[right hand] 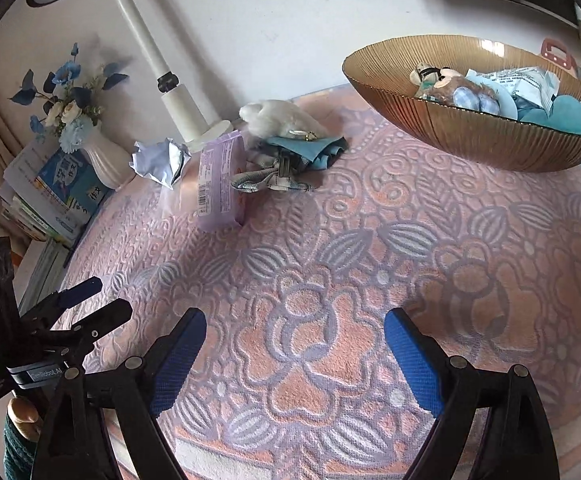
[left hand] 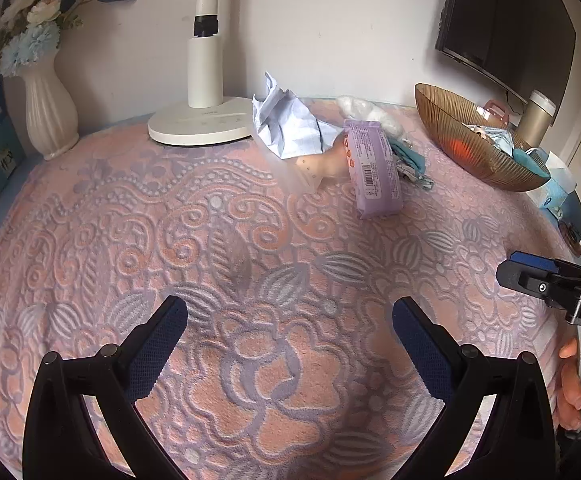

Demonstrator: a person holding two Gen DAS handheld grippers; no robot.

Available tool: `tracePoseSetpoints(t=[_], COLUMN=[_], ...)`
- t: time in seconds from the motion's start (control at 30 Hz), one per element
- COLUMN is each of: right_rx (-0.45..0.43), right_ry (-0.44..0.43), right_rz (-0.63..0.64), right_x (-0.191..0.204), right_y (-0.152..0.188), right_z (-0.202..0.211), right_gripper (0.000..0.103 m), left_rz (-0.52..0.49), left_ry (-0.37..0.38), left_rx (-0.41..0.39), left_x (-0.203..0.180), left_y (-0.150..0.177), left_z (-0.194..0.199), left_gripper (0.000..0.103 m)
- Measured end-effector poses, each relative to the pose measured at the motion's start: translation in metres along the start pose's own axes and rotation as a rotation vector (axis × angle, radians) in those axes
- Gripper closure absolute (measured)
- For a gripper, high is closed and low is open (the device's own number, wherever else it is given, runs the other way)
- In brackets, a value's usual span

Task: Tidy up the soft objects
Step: 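Move both tools back over the remaining items on the bed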

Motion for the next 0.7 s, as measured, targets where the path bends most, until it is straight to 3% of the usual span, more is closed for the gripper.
tracePoseSetpoints(t=[0.07,0.2,0.33,0.5,0.6,0.7], right_rx=[0.012,0.039,0.077,0.108,0.113,0.119], right_ry=[-0.010,-0.029,0.065,0.054,0.004,-0.056], right_rz=[0.005,0.122,0.304,0.287,0.198,0.094], right_x=[0.005,0.042,0.075,0.075,0.071,0.069], right_y=[0.000,-0.005,-0.021,-0.036,-0.045,-0.052], right_z=[-0.001,0.007,0.007,-0.008,-0.022,-0.042], right_gripper=[0.014,0.014,0.014,0.014,0.014,0.023], left_rz=[-0.002,-0.029,-0.028,0.011,0.039,0.055], left_ry=[0.022,-0.035,-0.154,-0.328,-0.315,-0.192], left_rx=[-0.008,-0.065,-0.144,-0.247,-0.276,-0.239], left_x=[0.001,0.022,0.076,0.150,0.156,0.130], left_y=[-0.007,-0.034,-0.068,-0.107,-0.121,-0.120], left_z=[0.008,0.041,0.098,0.177,0.186,0.146], left_gripper=[0.001,0.001,0.001,0.001,0.001,0.001])
Point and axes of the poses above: each gripper's, at about its wrist camera, not at the fingertips, and z roughly against the way its jaws point, x to its left, y to its underside, the point moved 9 cm from there along -z, roughly the way its jaws point, and after that the axes turned 7 degrees about z, right-handed, at the moved point
